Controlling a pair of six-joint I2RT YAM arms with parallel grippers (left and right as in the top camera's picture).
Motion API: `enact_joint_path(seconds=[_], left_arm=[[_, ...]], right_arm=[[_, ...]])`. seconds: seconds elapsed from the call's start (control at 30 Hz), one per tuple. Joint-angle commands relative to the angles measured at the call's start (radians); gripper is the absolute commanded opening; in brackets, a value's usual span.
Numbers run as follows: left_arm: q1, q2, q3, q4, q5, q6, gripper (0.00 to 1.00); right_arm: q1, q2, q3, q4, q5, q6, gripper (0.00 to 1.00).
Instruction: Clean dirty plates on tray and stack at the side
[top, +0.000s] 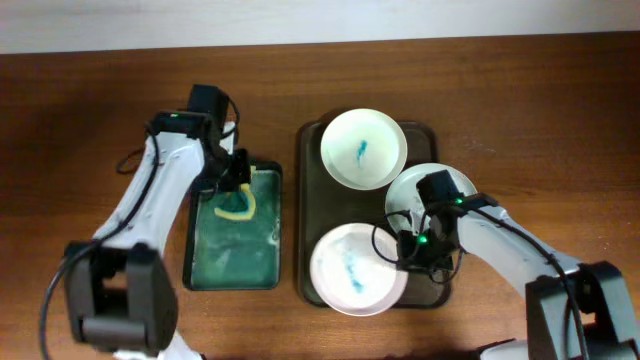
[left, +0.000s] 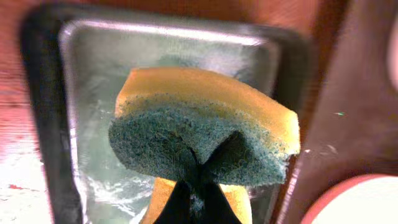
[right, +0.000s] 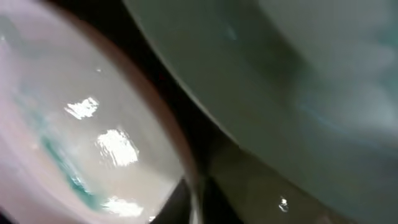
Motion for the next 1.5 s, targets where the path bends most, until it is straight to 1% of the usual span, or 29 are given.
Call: enact_joint_path(seconds=[0.0,0.1,0.2,0.37,0.4,0.43,0.53,0.6,0.67,0.83,0.93,0.97,1.03,1.07,1.13,1.17,1.27,1.37,1.4,1.47], left_arm=[[-0.005,-0.089,0.024,-0.022,0.029,-0.006,0.0],[-0.005,-0.097,0.023,-0.024,0.095,-0.006,0.0],[-0.018,-0.096,0.023,-0.019,0.126,-0.006,0.0],[-0.134,-0.09,0.014,0.042,0.126,-0.007,0.0],[-0.173,-0.079,0.011,0.068,0.124,-0.024,0.0],[-0.212,-0.061,0.002,0.095,0.125,-0.067,0.0],[-0.286,-0.005,-0.006,0.122,0.126,-0.164,0.0],[-0.336,0.053,-0.006,0.132,0.129,-0.263,0.0],[-0.382,0.109,-0.006,0.175,0.175,-0.297,0.0],[-0.459,0.265,-0.006,0.326,0.346,-0.307,0.0],[-0.483,0.352,-0.006,0.38,0.475,-0.306,0.0],[-0.49,0.371,-0.006,0.388,0.501,-0.302,0.0],[-0.5,0.386,-0.006,0.388,0.509,-0.297,0.0],[-0.504,0.385,0.0,0.389,0.525,-0.278,0.0],[-0.509,0.385,0.026,0.378,0.597,-0.202,0.0],[-0.513,0.385,0.039,0.351,0.612,-0.198,0.0],[-0.53,0.385,0.047,0.304,0.608,-0.173,0.0],[-0.536,0.385,0.047,0.259,0.486,-0.167,0.0],[-0.536,0.385,0.047,0.237,0.419,-0.168,0.0],[-0.531,0.385,0.056,0.18,0.315,-0.21,0.0]], right_arm=[[0.01,0.003,0.01,0.048,0.019,0.006,0.04],[0.01,0.003,0.028,0.117,0.098,0.014,0.04],[0.01,0.003,0.029,0.209,0.164,0.085,0.04],[0.011,0.003,0.029,0.248,0.164,0.087,0.04],[0.011,0.003,0.029,0.253,0.164,0.087,0.04],[0.011,0.003,0.029,0.252,0.164,0.087,0.04],[0.011,0.003,0.029,0.25,0.165,0.087,0.04],[0.011,0.003,0.029,0.25,0.165,0.086,0.04],[0.011,0.003,0.029,0.25,0.173,0.084,0.04],[0.011,0.003,0.029,0.247,0.18,0.084,0.04],[0.011,0.003,0.029,0.246,0.183,0.084,0.04],[0.011,0.003,0.029,0.245,0.183,0.084,0.04],[0.011,0.003,0.029,0.245,0.185,0.084,0.04],[0.011,0.003,0.029,0.244,0.188,0.084,0.04],[0.011,0.003,0.029,0.245,0.19,0.084,0.04],[0.011,0.003,0.029,0.245,0.19,0.084,0.04],[0.011,0.003,0.029,0.245,0.191,0.084,0.04],[0.011,0.003,0.029,0.244,0.191,0.084,0.04],[0.011,0.003,0.029,0.244,0.191,0.084,0.04],[0.011,0.003,0.029,0.243,0.191,0.084,0.04]])
